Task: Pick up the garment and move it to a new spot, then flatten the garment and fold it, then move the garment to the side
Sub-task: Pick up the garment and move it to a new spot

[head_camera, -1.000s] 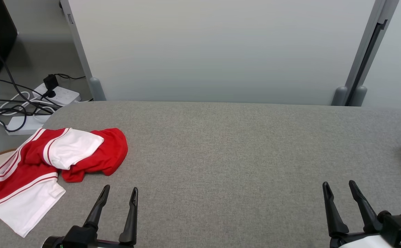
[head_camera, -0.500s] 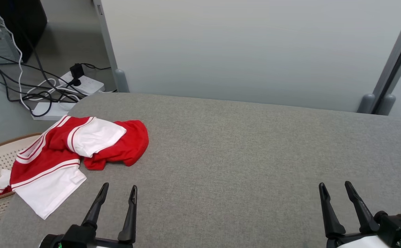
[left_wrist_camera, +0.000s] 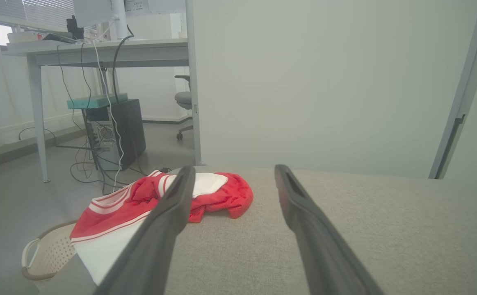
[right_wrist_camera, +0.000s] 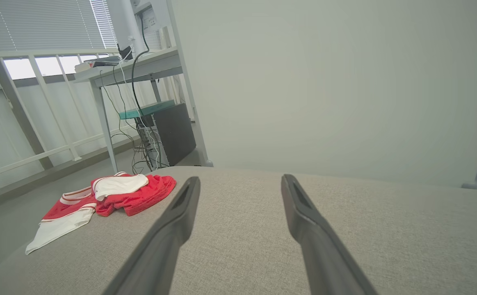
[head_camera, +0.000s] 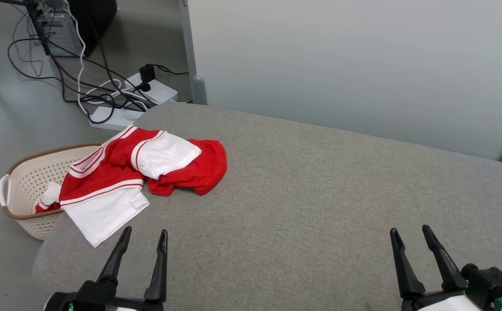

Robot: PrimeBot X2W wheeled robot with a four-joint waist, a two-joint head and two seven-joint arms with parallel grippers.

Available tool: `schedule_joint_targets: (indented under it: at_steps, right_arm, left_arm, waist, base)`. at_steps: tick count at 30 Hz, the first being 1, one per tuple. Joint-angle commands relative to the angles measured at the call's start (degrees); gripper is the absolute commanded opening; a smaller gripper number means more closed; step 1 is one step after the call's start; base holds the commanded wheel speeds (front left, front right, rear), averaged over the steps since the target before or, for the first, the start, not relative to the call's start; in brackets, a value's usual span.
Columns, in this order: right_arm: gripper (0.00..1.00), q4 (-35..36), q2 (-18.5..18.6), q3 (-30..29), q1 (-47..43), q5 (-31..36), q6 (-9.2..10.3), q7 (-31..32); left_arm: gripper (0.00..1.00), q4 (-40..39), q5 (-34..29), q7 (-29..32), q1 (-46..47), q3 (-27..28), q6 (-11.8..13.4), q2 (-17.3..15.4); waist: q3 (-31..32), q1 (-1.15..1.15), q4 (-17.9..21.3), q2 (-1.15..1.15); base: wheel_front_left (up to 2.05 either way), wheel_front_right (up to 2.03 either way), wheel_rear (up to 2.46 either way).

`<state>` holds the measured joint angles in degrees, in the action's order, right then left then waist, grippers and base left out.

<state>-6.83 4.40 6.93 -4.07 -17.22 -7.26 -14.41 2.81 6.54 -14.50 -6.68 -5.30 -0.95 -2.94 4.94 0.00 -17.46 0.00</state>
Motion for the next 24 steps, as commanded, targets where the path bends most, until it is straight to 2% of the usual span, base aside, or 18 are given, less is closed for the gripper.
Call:
schedule_joint_targets:
  at_steps: [1, 12, 24]
  right_arm:
    - [1.00, 1.61, 1.20, 1.53, 2.16, -0.12, -0.23, -0.59]
    - [1.00, 1.44, 1.35, 2.10, 1.87, -0.43, -0.23, -0.59]
    - [1.00, 0.76, 1.97, 3.22, 2.30, -0.55, -0.23, -0.59]
  left_arm:
    - [1.00, -1.63, -0.15, -0.50, 3.14, 1.97, 0.31, 0.03]
    - [1.00, -1.59, -0.16, -0.50, 3.29, 2.48, 0.07, 0.04]
    - [1.00, -1.42, -0.69, -0.50, 3.32, 3.81, -0.23, 0.04]
  waist:
    - [-0.10, 0.00, -1.39, 0.00]
    - [-0.58, 0.00, -6.54, 0.00]
    - [-0.98, 0.00, -7.32, 0.00]
  base:
    - [0.00, 0.00, 0.00]
    - [0.00, 0.00, 0.00]
    - [0.00, 0.00, 0.00]
